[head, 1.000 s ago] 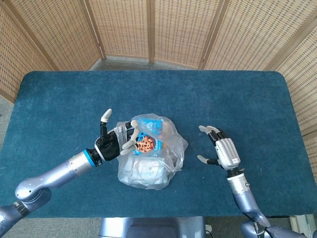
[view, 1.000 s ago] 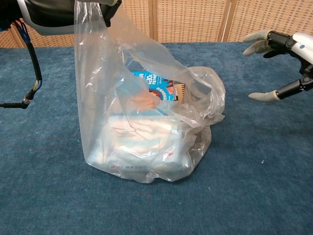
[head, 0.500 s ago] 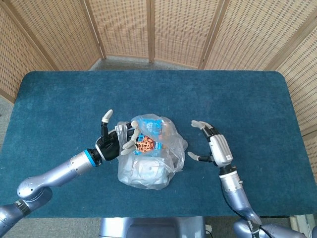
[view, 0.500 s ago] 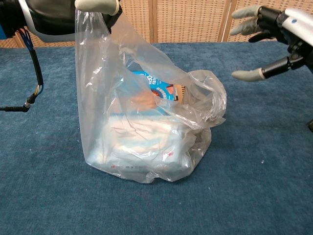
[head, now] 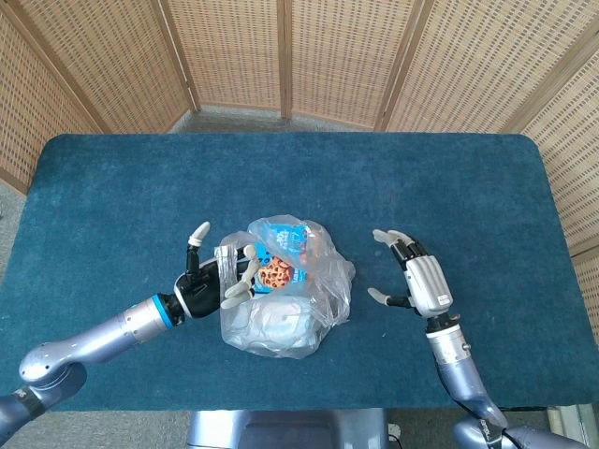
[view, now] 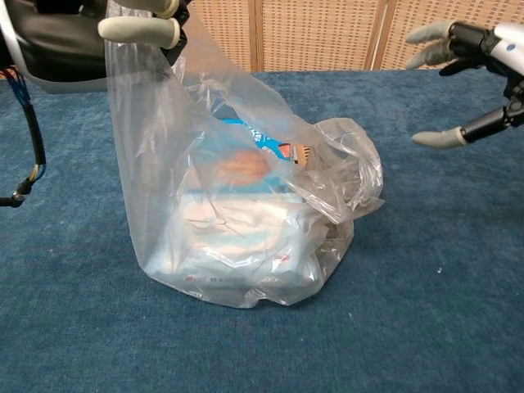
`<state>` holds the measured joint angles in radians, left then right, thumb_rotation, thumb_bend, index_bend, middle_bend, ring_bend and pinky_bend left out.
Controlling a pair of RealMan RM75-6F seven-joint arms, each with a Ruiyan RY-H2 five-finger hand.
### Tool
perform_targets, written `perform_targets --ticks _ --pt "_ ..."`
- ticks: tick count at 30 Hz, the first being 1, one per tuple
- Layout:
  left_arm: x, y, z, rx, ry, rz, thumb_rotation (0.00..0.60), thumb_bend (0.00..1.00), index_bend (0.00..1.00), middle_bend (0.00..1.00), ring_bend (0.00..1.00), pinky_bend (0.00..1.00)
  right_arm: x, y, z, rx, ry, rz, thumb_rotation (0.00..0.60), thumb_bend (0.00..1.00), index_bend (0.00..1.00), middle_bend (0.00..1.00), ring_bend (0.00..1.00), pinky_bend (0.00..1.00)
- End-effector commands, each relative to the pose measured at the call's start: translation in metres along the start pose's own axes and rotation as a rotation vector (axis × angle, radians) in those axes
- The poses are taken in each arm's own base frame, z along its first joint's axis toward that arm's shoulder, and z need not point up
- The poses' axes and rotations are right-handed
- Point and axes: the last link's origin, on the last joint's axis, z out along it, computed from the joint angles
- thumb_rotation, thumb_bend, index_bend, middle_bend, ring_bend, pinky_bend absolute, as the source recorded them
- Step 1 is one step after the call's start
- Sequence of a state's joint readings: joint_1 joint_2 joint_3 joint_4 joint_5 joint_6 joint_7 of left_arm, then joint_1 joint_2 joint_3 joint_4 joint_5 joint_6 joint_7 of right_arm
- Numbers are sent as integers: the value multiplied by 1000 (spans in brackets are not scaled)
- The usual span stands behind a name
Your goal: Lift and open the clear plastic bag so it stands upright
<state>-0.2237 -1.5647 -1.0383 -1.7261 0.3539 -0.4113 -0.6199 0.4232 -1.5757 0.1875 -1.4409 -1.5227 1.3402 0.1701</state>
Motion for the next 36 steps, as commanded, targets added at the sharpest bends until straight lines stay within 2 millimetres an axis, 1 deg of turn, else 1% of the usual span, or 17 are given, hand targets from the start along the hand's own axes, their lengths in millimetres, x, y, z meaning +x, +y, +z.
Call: perform_targets --ticks 1,7,11,17,22,29,32,36 --pt "-3 5 -7 -19 -3 11 0 178 469 613 799 868 -8 4 -3 -5 -27 -10 600 96 129 232 163 160" --pt "-12 16 -7 -59 -15 29 0 179 469 613 799 868 -16 6 -5 0 -47 -20 600 96 125 230 157 157" --pt "-22 23 1 -74 -46 29 0 178 469 613 799 868 -18 8 -6 -2 -51 -18 600 96 123 229 156 157" --pt "-39 31 16 -80 -83 63 0 177 469 612 799 868 -12 10 -7 -1 -29 -22 600 97 122 228 156 157" --pt "-48 34 26 -78 -98 76 0 179 469 613 799 868 -7 11 -8 0 -8 -17 600 96 120 228 156 157" --pt "-53 36 38 -75 -96 82 0 179 469 613 799 868 1 17 -9 -8 11 -17 600 96 118 228 155 157" --pt "-51 34 42 -65 -85 74 0 179 469 613 799 868 0 16 -9 -2 5 -9 600 96 118 228 155 156" --pt "-51 32 48 -59 -82 73 0 178 469 613 799 868 -3 12 -4 11 -6 2 600 96 118 228 155 156"
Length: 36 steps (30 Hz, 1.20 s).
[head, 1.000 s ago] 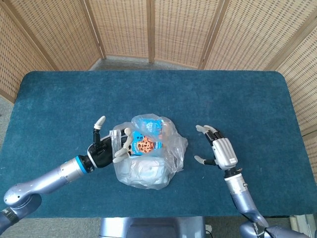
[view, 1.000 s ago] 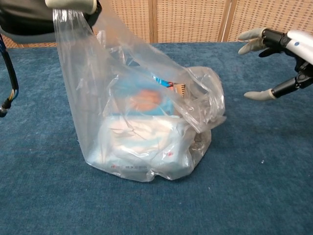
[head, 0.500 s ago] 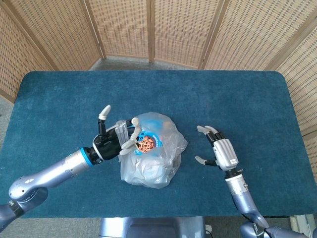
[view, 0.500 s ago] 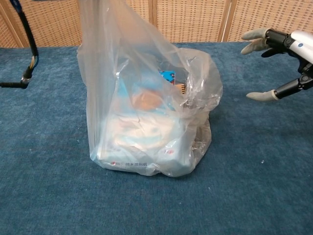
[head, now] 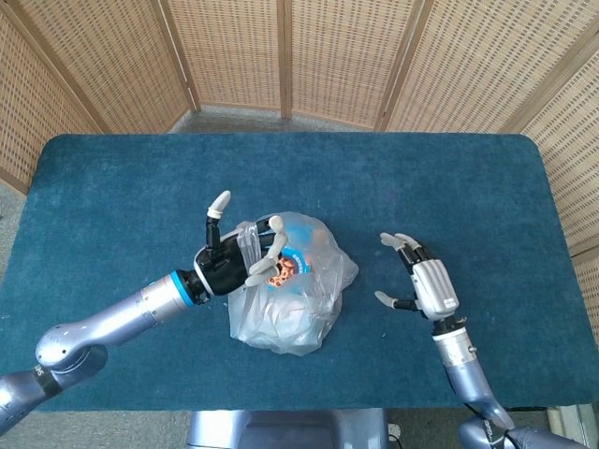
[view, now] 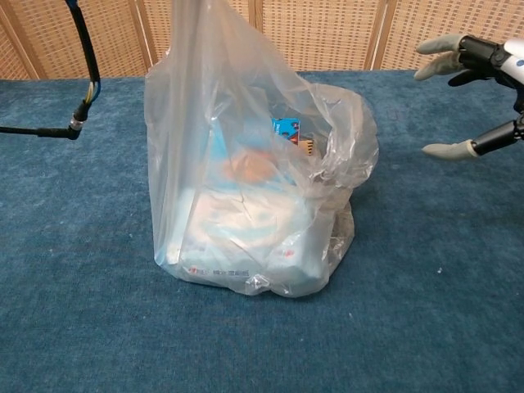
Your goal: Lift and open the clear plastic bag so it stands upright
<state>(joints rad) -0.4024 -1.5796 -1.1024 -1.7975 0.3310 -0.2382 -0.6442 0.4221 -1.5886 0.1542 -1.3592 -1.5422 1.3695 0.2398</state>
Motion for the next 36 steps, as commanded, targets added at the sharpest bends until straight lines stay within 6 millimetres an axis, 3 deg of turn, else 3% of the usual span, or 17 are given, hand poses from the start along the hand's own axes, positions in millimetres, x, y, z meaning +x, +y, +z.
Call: perform_targets --ticks 1,18,27,36 --pt "1 -1 5 2 5 3 0 178 469 613 799 868 -2 -3 5 11 -6 11 600 96 118 228 155 157" --pt "14 -12 12 35 48 3 0 178 469 613 799 868 -5 -32 34 44 24 153 600 92 118 228 153 154" --pt "37 -19 -10 66 120 13 0 178 469 613 799 868 3 -28 30 25 45 119 600 92 118 228 153 154" --pt "46 -23 -36 76 159 8 0 178 469 613 799 868 -2 -17 19 6 17 56 600 92 118 228 151 154"
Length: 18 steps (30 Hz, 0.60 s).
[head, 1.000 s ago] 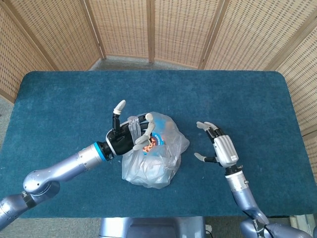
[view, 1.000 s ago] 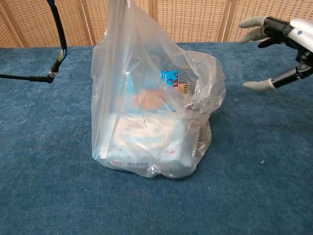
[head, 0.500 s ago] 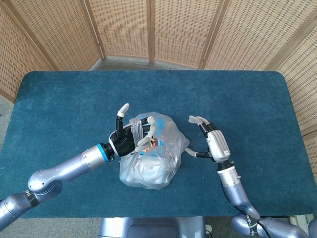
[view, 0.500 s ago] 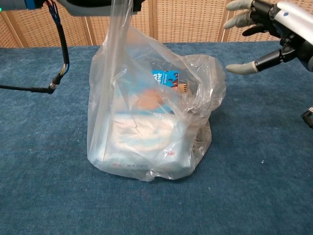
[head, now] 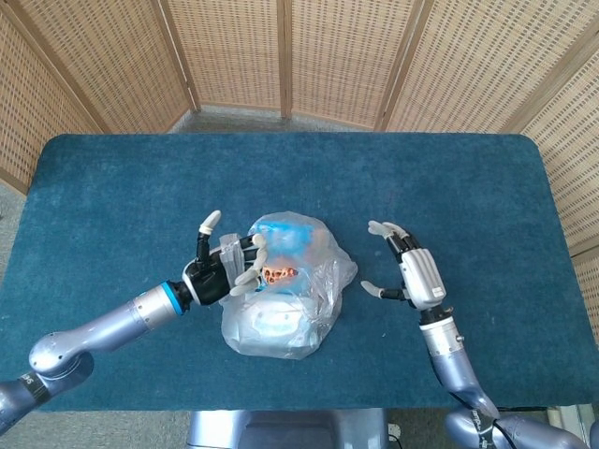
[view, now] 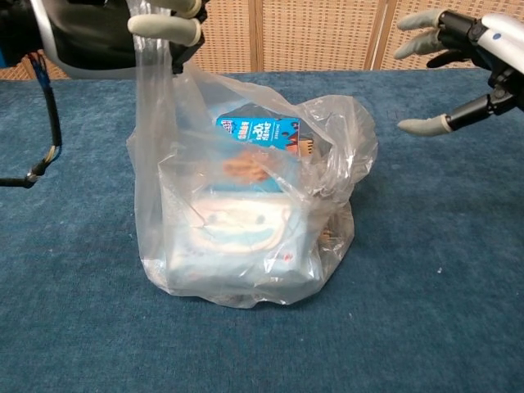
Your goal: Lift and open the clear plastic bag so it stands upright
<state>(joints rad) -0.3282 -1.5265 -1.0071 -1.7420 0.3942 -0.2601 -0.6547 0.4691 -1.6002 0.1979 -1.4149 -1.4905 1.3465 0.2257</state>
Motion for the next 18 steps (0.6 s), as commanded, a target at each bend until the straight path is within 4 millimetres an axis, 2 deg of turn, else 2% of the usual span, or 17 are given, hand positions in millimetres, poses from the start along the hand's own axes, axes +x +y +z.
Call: perform_targets --ticks 1,6,13,18 --pt "2 -1 -7 4 7 3 0 178 469 613 799 868 -3 2 -4 -1 -13 -14 600 92 118 228 150 154" --pt "4 0 -12 -4 13 5 0 179 470 613 799 868 -5 3 -9 16 -35 -55 600 92 118 226 144 148" --pt "3 3 -16 -13 7 9 0 178 469 613 799 868 1 15 -17 -4 -47 -99 600 92 117 221 138 143" --pt "-3 5 -10 -18 -9 22 0 178 469 613 799 868 -8 10 -21 21 -82 -103 598 92 115 216 137 139"
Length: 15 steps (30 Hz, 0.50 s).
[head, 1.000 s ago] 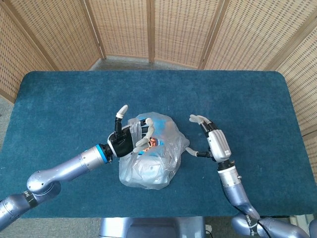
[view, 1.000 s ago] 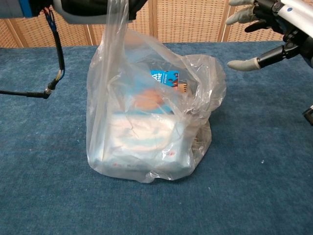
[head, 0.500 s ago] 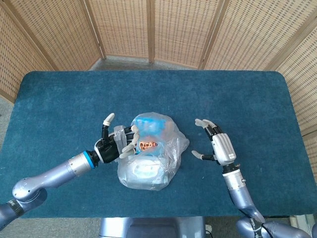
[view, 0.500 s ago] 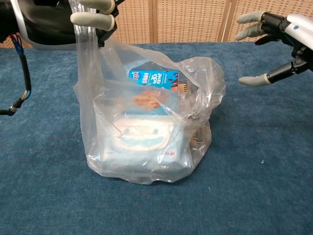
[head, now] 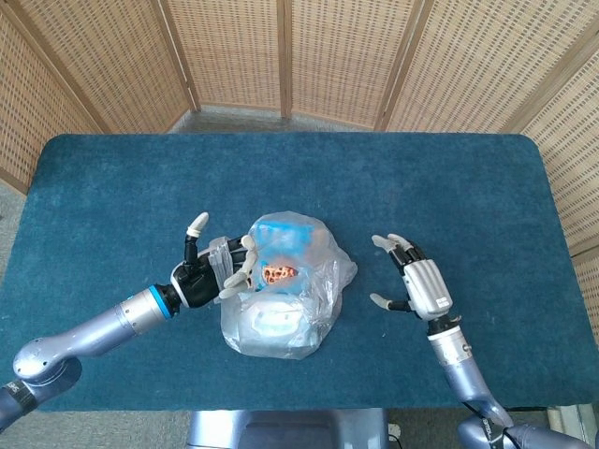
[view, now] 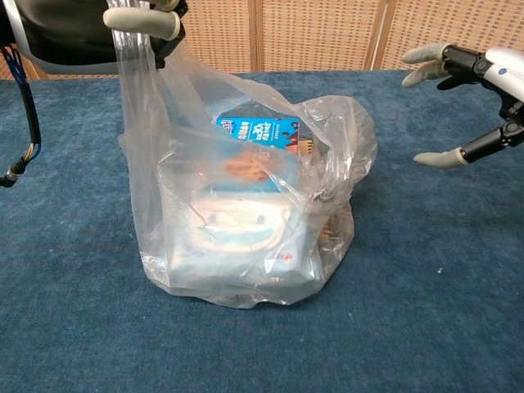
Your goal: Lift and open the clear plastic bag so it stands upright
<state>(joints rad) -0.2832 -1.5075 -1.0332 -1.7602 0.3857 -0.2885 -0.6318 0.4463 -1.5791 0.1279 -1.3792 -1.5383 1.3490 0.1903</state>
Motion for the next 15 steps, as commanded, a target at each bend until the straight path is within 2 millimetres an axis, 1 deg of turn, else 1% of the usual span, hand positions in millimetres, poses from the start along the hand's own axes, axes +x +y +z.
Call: perform_targets --ticks 1,3,4,7,11,15 --pt "-4 1 5 -1 -12 10 0 179 469 613 799 868 -6 -6 1 16 -16 10 598 91 115 215 136 138" --pt "-7 3 9 -1 -20 16 0 178 469 613 799 868 -11 -12 3 31 -26 23 598 92 115 215 136 136" --pt "-9 4 13 -3 -26 19 0 178 469 613 799 868 -17 -19 6 45 -30 35 600 92 115 215 135 134" --pt "-11 4 17 -2 -29 20 0 178 469 613 799 868 -24 -28 13 55 -19 54 600 86 114 215 134 129" --pt "-11 4 22 2 -31 21 0 178 469 613 799 868 -29 -40 20 62 0 106 600 77 115 215 134 125" --pt "-10 4 24 4 -32 20 0 179 469 613 799 868 -28 -50 25 62 23 145 600 73 114 215 132 123"
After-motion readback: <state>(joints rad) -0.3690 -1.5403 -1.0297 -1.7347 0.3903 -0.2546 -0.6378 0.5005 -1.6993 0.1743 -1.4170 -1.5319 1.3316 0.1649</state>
